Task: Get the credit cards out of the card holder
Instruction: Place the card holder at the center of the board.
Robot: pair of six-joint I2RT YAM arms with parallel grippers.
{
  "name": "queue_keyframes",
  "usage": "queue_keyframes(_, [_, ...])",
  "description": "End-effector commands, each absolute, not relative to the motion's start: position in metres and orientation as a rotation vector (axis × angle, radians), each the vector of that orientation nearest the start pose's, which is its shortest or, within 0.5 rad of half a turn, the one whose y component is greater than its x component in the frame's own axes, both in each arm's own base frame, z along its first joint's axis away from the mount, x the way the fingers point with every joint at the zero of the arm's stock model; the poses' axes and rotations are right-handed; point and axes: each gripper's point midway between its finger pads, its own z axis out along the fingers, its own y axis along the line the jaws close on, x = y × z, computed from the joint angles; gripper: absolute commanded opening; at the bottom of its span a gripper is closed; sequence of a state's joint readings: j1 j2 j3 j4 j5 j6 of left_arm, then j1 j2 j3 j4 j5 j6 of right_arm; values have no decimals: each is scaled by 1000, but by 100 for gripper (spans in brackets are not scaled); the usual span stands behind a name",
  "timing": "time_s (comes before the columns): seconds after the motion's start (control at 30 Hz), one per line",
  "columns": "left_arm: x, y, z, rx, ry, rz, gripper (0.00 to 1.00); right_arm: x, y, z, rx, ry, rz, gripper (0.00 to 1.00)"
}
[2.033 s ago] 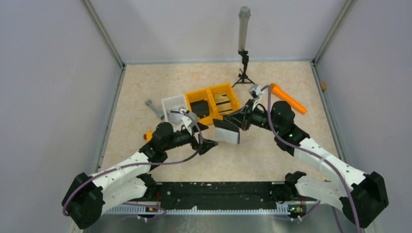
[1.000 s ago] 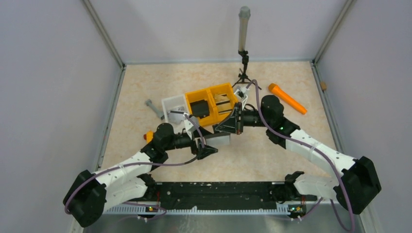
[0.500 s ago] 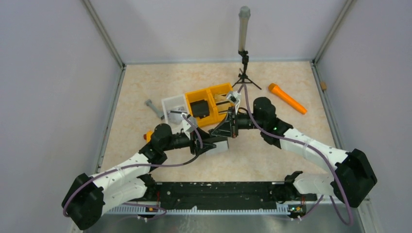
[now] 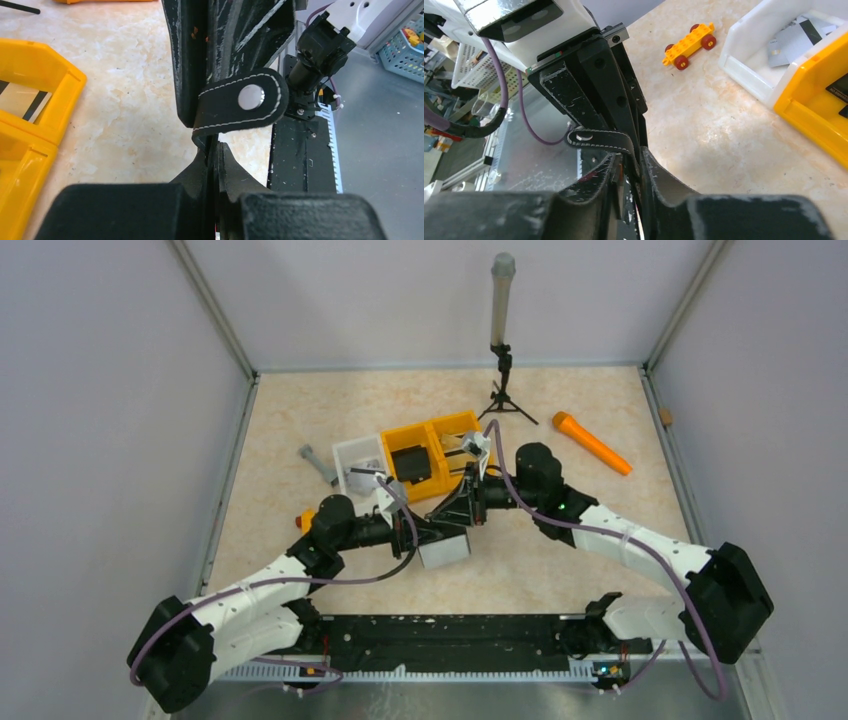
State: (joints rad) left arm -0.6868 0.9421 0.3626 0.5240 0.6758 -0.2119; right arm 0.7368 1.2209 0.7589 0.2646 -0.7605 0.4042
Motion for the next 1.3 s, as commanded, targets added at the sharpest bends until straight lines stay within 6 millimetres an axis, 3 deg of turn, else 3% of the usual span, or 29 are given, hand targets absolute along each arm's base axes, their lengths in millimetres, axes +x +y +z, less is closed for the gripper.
queue_keyframes(0.0, [171,-287,210,912,1435,-1199,0,177,340,245,-930,1650,1419,31])
queue_keyframes(0.13, [180,-289,204,860,1491,-1198,0,186,334,247,-878,1646,1340,62])
queue_keyframes(0.2, [183,-293,205,837,1515,-1227,0,188,325,246,-841,1657,1287,69])
queue_keyframes(0.3, [189,-304,205,780,1595,-1304,0,190,308,239,-780,1703,1204,77])
queue_keyframes(0.43, [201,-318,211,549,1731,-1457,0,192,282,223,-672,1780,1087,85])
queue_keyframes(0.57, [196,-336,219,410,1764,-1625,0,213,244,208,-421,1857,918,89])
queue_keyframes(0.63, [194,-343,218,387,1795,-1630,0,214,229,208,-354,1849,906,98])
queue_keyframes(0.73, [196,-342,219,355,1835,-1601,0,198,225,218,-371,1749,1025,99])
queue_keyframes(0.83, [198,-335,228,355,1859,-1531,0,194,224,207,-352,1752,1078,99])
queue_keyframes(1.0, [202,-320,263,295,1840,-1450,0,190,229,205,-291,1698,1188,99])
queue_keyframes(1.13, [208,-310,291,248,1829,-1386,0,183,238,226,-292,1587,1314,98])
queue_keyframes(1.27, [215,-295,322,225,1805,-1279,0,192,239,226,-266,1614,1284,94])
